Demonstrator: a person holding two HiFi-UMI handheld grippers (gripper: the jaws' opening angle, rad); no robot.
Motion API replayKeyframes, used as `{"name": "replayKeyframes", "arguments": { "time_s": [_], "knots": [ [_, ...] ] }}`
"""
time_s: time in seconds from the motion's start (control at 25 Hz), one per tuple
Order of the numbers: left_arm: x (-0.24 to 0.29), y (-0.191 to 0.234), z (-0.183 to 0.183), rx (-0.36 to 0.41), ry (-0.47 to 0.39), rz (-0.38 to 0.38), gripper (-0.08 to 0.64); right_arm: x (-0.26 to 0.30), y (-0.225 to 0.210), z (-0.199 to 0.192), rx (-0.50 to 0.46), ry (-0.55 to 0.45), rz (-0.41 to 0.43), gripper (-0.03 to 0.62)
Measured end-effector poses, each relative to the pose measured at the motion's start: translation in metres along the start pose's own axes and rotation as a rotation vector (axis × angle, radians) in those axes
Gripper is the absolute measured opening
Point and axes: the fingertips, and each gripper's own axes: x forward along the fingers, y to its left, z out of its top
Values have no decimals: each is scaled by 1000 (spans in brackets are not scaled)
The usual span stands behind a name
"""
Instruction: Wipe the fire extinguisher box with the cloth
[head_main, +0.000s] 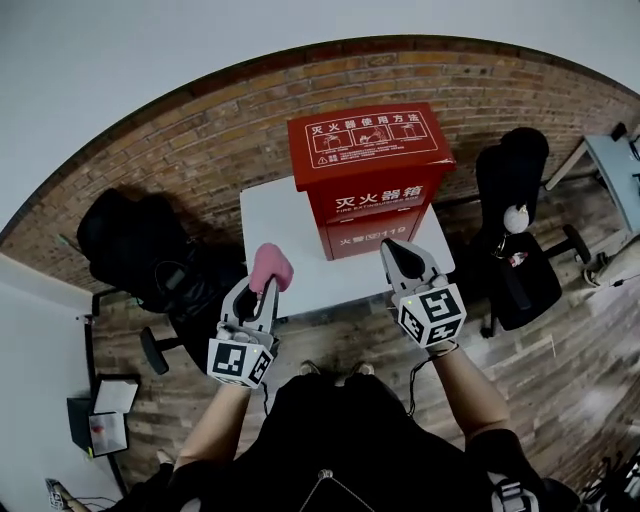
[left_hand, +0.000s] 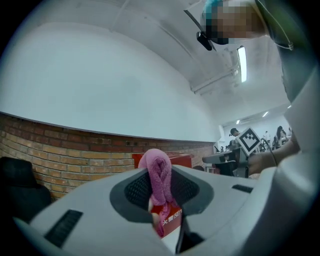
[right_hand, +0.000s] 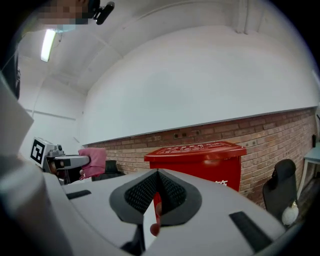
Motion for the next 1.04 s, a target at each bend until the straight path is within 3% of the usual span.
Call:
{"name": "replayKeyframes", "arguments": {
  "time_s": [0.52, 1.04],
  "knots": [
    [2, 8, 24, -22, -42, -203, 106, -10, 39, -7, 19, 39, -79, 18],
    [-2, 18, 25, -56, -62, -266, 106, -2, 67, 1, -7, 26, -82, 18]
  ]
}}
